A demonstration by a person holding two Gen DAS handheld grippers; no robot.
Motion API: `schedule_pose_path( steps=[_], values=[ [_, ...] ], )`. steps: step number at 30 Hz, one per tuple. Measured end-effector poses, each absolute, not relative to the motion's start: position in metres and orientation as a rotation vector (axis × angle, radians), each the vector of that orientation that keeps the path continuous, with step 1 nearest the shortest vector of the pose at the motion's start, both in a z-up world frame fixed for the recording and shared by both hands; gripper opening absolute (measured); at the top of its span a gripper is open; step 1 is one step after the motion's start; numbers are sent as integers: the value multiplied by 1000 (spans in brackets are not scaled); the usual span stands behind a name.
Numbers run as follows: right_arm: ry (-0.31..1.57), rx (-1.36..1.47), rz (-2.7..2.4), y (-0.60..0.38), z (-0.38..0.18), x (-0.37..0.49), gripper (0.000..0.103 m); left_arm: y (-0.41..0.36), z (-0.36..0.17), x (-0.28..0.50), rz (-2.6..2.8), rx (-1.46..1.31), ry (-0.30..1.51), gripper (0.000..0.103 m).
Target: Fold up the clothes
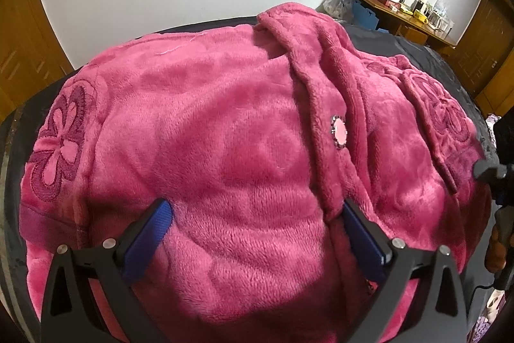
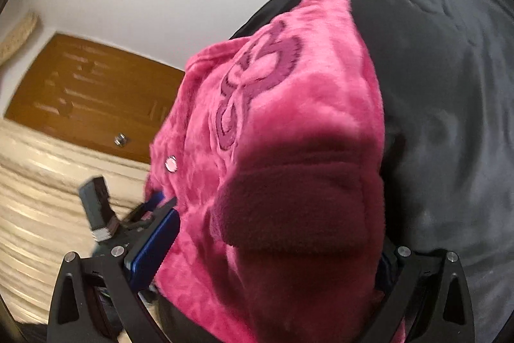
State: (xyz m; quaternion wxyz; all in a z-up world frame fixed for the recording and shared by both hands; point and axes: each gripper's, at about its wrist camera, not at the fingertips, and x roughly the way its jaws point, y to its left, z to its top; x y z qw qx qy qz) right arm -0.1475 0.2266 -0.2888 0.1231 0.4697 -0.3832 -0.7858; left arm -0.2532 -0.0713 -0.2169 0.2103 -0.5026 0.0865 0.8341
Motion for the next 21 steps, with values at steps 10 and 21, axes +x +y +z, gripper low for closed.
schedule_pose_path(
  steps=[10,21],
  values=[
    [-1198,1338,-2278,227,-293,-141,52,-70,-215,-253,2330,-1400,257,103],
    [-1241,1232,-2324,218,-267,-136,50,-67,-178,-262,2359,-1455,110,103]
  ],
)
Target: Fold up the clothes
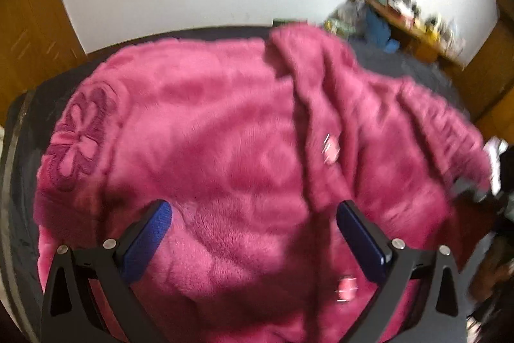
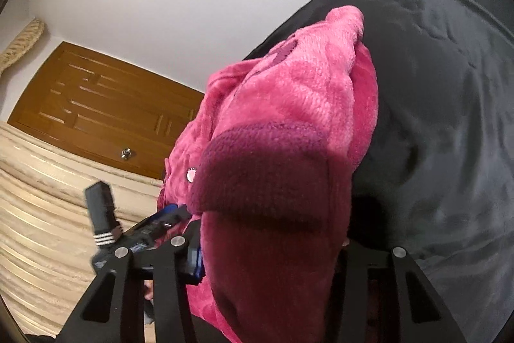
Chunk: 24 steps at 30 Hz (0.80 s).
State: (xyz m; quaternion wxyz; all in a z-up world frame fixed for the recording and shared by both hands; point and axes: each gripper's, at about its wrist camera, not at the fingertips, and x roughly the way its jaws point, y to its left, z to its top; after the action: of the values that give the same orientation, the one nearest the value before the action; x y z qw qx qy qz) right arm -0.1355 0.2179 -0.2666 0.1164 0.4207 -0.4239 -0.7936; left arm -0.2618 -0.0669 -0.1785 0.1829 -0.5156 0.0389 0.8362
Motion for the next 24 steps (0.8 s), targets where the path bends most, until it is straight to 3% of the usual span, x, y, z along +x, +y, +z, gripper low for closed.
schedule_pose_path(
  steps=[4,9,24],
  values=[
    [-1272,1204,-2357,213,-256,-131,49,-70,-171,-267,2348,-1460,136,103],
    [-1247,1168,-2455,191,-226,-128,49,-102,-172,-277,2312,-1509,28,103],
    [-967,1057,-2603,66,-150,-174,48,-224,-153,-307,2364,-1530,-220,103]
  ],
)
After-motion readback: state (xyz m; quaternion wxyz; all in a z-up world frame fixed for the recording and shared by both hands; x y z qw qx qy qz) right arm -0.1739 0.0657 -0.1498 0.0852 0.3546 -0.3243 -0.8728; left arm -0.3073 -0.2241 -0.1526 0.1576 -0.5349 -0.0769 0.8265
